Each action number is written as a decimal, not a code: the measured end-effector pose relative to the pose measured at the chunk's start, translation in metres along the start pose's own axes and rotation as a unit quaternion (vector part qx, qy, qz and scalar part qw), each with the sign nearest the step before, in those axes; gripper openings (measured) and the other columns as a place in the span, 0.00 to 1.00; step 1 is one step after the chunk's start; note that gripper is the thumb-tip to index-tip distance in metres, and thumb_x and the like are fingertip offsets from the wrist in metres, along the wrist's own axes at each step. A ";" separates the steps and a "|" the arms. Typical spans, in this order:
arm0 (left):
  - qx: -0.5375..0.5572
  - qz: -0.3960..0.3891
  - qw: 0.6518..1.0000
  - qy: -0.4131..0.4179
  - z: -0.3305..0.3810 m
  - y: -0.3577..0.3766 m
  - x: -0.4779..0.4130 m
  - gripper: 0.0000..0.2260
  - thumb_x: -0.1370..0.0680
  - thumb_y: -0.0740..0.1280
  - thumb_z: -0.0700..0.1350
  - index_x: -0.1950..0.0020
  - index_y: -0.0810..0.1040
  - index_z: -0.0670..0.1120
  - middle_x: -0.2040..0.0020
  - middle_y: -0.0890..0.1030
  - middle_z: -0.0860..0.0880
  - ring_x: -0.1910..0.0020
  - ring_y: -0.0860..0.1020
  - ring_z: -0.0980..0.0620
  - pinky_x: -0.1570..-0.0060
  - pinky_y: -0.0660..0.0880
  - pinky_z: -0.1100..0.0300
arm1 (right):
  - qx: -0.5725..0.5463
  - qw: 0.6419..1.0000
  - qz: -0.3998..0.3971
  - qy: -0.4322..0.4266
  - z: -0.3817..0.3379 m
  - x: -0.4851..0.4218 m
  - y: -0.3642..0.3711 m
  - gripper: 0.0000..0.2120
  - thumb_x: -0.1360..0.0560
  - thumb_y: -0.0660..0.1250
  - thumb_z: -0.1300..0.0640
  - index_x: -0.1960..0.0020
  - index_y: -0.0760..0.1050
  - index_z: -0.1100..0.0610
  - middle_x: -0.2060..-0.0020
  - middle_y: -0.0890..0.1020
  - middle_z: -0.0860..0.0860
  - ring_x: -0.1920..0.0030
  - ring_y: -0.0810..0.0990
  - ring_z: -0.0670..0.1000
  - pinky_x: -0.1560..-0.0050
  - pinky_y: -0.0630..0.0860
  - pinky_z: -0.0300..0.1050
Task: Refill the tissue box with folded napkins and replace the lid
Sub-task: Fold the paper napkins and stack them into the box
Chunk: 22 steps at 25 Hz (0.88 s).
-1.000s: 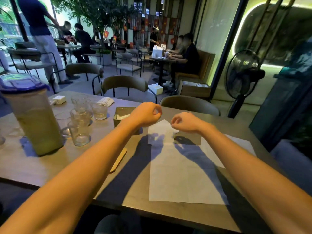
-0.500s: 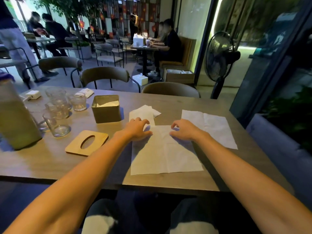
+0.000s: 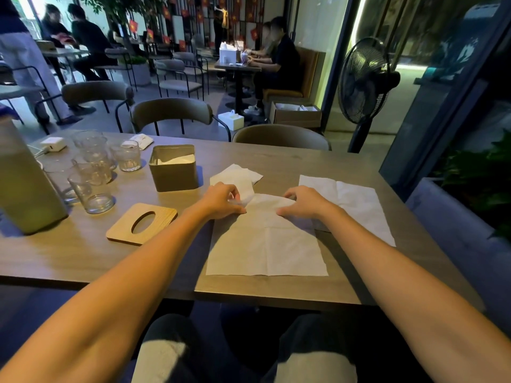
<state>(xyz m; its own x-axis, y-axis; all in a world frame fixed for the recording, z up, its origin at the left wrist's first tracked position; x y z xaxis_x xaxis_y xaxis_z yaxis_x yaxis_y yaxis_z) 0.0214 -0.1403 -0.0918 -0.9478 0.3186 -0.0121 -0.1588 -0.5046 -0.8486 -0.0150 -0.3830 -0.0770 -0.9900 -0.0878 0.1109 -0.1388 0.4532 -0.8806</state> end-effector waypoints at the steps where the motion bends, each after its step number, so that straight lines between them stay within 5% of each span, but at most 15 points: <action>1: 0.021 0.008 1.000 0.012 0.000 0.000 0.002 0.12 0.25 0.73 0.51 0.48 0.77 0.47 0.46 0.77 0.46 0.47 0.74 0.48 0.47 0.75 0.57 | -0.001 1.000 -0.001 -0.002 0.000 -0.001 -0.001 0.19 0.26 0.74 0.46 0.40 0.81 0.54 0.45 0.83 0.51 0.46 0.79 0.53 0.51 0.76 0.44; 5: 0.122 0.056 0.989 0.056 0.005 -0.007 0.012 0.04 0.21 0.69 0.46 0.49 0.78 0.47 0.49 0.79 0.47 0.48 0.76 0.49 0.48 0.74 0.60 | -0.010 1.000 0.007 -0.014 -0.001 0.004 -0.006 0.12 0.26 0.73 0.47 0.50 0.82 0.55 0.55 0.83 0.53 0.52 0.81 0.54 0.58 0.76 0.42; 11: 0.233 0.088 0.965 0.077 0.013 -0.030 0.023 0.08 0.21 0.69 0.47 0.44 0.80 0.46 0.52 0.82 0.50 0.52 0.79 0.54 0.51 0.76 0.61 | -0.072 0.996 0.001 -0.047 -0.001 0.016 -0.028 0.19 0.27 0.76 0.52 0.40 0.74 0.51 0.53 0.82 0.50 0.52 0.81 0.50 0.54 0.80 0.44; 15: 0.316 0.113 0.941 0.044 0.009 -0.036 0.027 0.12 0.22 0.69 0.50 0.39 0.77 0.52 0.41 0.78 0.47 0.43 0.78 0.49 0.46 0.80 0.55 | -0.106 0.993 -0.004 -0.053 -0.003 0.020 -0.039 0.26 0.27 0.76 0.54 0.32 0.71 0.50 0.42 0.79 0.50 0.44 0.79 0.52 0.48 0.78 0.44; 19: 0.364 0.026 0.930 -0.031 0.003 -0.024 0.040 0.25 0.23 0.70 0.50 0.27 0.68 0.53 0.41 0.77 0.44 0.49 0.80 0.51 0.60 0.81 0.61 | -0.109 0.994 0.022 -0.010 0.004 0.023 -0.037 0.24 0.26 0.76 0.55 0.33 0.72 0.50 0.43 0.77 0.51 0.44 0.77 0.52 0.57 0.74 0.38; 22: 0.361 -0.048 0.931 -0.040 0.000 -0.013 0.051 0.33 0.24 0.70 0.52 0.22 0.59 0.55 0.43 0.79 0.48 0.47 0.80 0.51 0.47 0.78 0.57 | -0.123 0.991 0.052 0.029 0.014 0.025 -0.031 0.25 0.25 0.75 0.56 0.31 0.71 0.49 0.41 0.76 0.52 0.43 0.76 0.53 0.60 0.73 0.37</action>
<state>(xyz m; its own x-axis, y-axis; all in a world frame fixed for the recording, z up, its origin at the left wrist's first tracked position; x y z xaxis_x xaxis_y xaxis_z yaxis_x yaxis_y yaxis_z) -0.0251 -0.1172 -0.0812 -0.9325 0.3440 0.1103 -0.3612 -0.8934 -0.2673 -0.0355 -0.4120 -0.0536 -0.9981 0.0192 0.0586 -0.0314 0.6594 -0.7511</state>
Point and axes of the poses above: each hand's wrist, its own x-axis away from the middle knuckle, its own y-axis out of the palm, z = x × y, the point moved 2 cm from there along -x, towards the middle knuckle
